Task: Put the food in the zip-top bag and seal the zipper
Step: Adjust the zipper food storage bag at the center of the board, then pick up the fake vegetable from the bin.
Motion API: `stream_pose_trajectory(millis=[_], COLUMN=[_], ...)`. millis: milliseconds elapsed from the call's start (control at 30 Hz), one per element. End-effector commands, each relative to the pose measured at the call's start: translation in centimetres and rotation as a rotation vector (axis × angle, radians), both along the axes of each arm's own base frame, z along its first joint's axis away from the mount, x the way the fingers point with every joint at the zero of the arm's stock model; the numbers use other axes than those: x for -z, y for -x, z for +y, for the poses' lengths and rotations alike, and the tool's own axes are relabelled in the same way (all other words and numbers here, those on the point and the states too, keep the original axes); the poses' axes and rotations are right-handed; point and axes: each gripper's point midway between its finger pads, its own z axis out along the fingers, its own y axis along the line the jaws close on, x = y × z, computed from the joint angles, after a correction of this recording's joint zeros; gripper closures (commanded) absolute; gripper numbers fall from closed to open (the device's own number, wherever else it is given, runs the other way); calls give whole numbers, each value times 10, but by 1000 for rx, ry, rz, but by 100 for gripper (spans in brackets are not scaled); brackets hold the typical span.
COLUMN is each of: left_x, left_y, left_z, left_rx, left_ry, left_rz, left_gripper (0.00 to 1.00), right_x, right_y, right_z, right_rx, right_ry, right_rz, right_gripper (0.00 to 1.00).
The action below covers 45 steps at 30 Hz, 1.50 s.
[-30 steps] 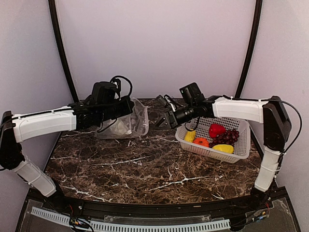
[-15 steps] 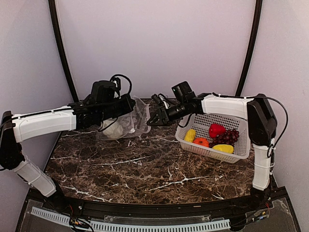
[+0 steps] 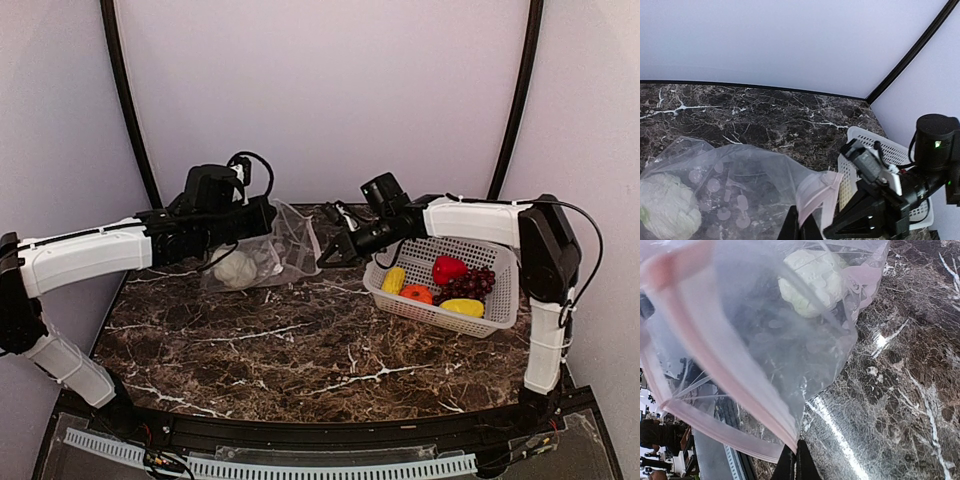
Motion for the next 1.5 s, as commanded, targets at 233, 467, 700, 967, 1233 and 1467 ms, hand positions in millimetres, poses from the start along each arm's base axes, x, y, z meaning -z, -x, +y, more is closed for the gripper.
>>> stream_pose_trajectory(millis=[233, 467, 700, 967, 1233, 1467], left_x=[-14, -26, -19, -5, -4, -3], left_y=[3, 17, 27, 32, 31, 32], left_z=[-9, -1, 17, 9, 11, 8], left_rx=[168, 200, 189, 232, 230, 244], left_ry=[-199, -170, -160, -126, -155, -151], left_rz=[-90, -188, -208, -157, -165, -160], left_gripper=[99, 99, 99, 99, 99, 99], right_x=[-77, -113, -130, -110, -108, -76], right_y=[24, -10, -7, 1, 3, 11], right_z=[-19, -101, -168, -205, -221, -228], right_rx=[-224, -66, -2, 58, 58, -52], right_ry=[-184, -48, 98, 166, 225, 315], right_rz=[-122, -472, -685, -668, -702, -638], right_gripper=[62, 53, 46, 44, 45, 43])
